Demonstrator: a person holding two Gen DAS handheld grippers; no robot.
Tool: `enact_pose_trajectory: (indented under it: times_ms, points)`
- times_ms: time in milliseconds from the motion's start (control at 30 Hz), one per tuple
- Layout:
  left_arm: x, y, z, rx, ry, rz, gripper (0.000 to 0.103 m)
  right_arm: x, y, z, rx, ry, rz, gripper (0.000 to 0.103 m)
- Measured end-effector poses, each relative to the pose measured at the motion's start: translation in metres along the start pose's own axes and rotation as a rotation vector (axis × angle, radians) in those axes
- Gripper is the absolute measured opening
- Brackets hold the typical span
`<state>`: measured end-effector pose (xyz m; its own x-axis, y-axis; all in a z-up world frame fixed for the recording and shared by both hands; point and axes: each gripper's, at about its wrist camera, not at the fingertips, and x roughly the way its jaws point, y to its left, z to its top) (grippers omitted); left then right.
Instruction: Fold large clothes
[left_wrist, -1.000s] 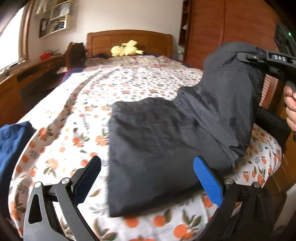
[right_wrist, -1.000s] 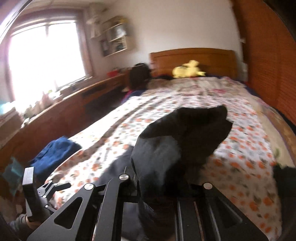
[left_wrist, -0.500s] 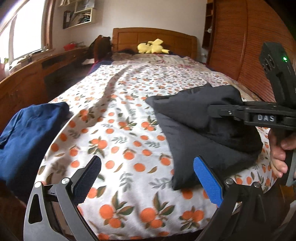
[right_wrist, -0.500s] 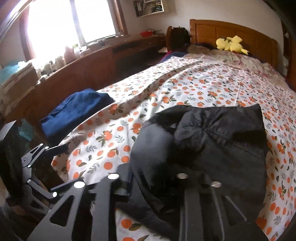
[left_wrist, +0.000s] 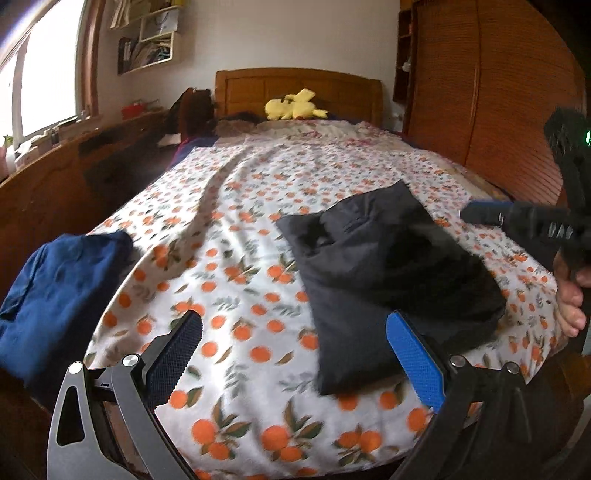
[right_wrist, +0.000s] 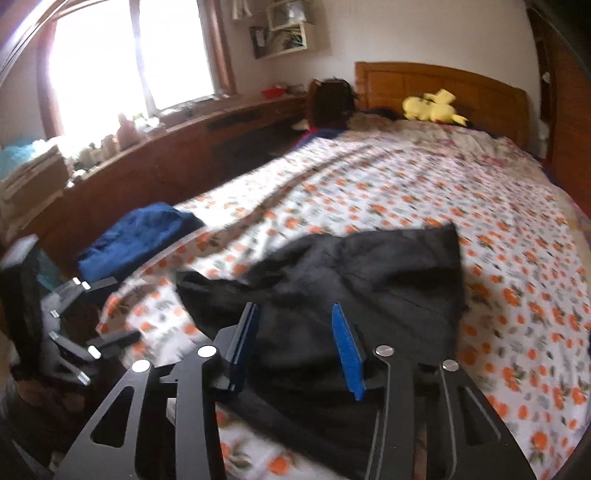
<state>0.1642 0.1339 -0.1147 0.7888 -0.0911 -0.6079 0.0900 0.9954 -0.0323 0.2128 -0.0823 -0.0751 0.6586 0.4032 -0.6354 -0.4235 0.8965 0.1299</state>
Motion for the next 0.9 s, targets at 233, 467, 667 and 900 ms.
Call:
enact_pose_trajectory:
  times_ms: [233, 467, 667, 900]
  points:
    - [0.013, -0.028, 0.025, 0.007, -0.029, -0.044, 0.101, -0.008, -0.041, -0.035, 0.03, 0.076, -0.067, 0.038]
    - [0.026, -0.047, 0.048, 0.04, -0.042, -0.062, 0.099, 0.008, -0.054, -0.073, 0.083, 0.143, -0.03, 0.038]
    - [0.05, -0.047, 0.045, 0.043, 0.034, -0.088, 0.069, 0.012, -0.057, -0.083, 0.117, 0.127, -0.001, 0.038]
    - [0.066, -0.045, 0.019, 0.036, 0.1, -0.129, 0.036, 0.013, -0.057, -0.086, 0.115, 0.128, 0.006, 0.038]
